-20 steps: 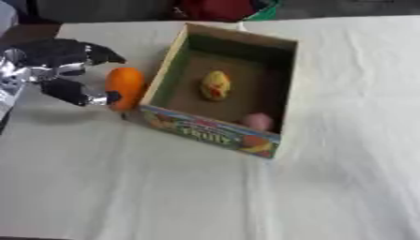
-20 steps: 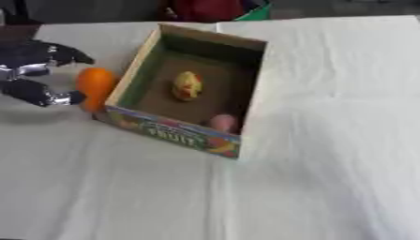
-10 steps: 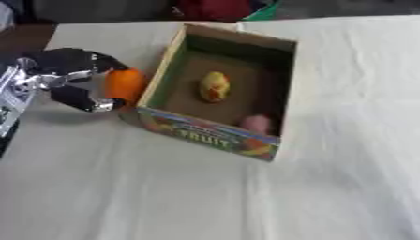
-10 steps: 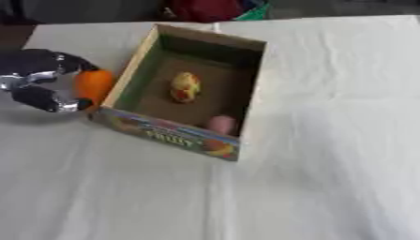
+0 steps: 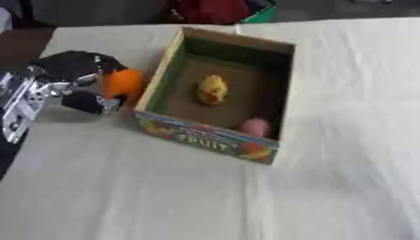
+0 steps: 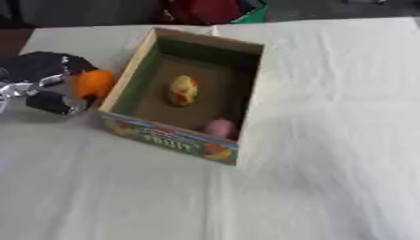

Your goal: Pick up objects on the table and place them in the box.

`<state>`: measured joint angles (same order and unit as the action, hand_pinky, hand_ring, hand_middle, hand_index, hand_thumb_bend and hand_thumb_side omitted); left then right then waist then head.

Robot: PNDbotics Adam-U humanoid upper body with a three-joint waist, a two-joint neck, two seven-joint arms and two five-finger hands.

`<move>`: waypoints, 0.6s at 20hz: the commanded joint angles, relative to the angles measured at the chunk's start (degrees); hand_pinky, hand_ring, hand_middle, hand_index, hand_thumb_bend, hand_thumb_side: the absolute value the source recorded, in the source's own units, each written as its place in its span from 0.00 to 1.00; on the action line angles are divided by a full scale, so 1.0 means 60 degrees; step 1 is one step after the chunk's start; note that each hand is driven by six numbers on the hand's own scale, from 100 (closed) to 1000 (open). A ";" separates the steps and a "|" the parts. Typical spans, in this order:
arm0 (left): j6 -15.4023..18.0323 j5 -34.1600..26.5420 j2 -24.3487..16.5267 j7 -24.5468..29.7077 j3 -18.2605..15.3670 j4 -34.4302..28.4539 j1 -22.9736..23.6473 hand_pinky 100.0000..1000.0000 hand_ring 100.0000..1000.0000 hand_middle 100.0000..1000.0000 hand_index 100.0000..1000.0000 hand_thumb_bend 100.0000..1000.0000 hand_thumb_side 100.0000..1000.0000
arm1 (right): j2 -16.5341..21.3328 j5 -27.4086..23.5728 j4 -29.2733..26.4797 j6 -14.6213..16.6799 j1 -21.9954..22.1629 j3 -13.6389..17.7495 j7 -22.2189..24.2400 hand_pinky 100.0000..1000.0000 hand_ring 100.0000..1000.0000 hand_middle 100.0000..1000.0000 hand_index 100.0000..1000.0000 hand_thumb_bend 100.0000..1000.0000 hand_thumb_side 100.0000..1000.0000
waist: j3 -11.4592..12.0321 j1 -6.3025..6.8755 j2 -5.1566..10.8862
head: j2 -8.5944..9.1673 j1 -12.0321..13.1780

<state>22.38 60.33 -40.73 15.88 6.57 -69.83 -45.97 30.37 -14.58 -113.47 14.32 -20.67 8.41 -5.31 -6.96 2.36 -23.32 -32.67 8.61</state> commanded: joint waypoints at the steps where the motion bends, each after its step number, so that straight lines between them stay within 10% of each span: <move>1: -0.0278 0.0242 -0.0125 -0.0694 0.0013 0.0038 -0.0168 0.48 0.74 0.61 0.75 0.00 0.27 | 0.0105 0.0051 -0.0186 -0.0024 -0.0085 0.0043 0.0018 0.70 1.00 0.46 0.70 0.00 0.69 | -0.0013 -0.0015 0.0167 | 0.0074 0.0054; 12: -0.0955 -0.1793 0.0030 -0.0907 0.0098 0.0060 -0.0205 0.35 0.49 0.33 0.39 0.00 0.16 | 0.0065 0.0037 -0.0186 -0.0112 -0.0053 0.0049 0.0026 0.70 1.00 0.46 0.71 0.00 0.69 | 0.0035 -0.0006 0.0245 | -0.0020 0.0007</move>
<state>17.33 50.98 -39.29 10.33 7.28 -68.83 -46.42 29.91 -14.55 -113.47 13.83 -20.66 8.42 -5.17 -6.84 2.43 -23.29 -32.70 8.70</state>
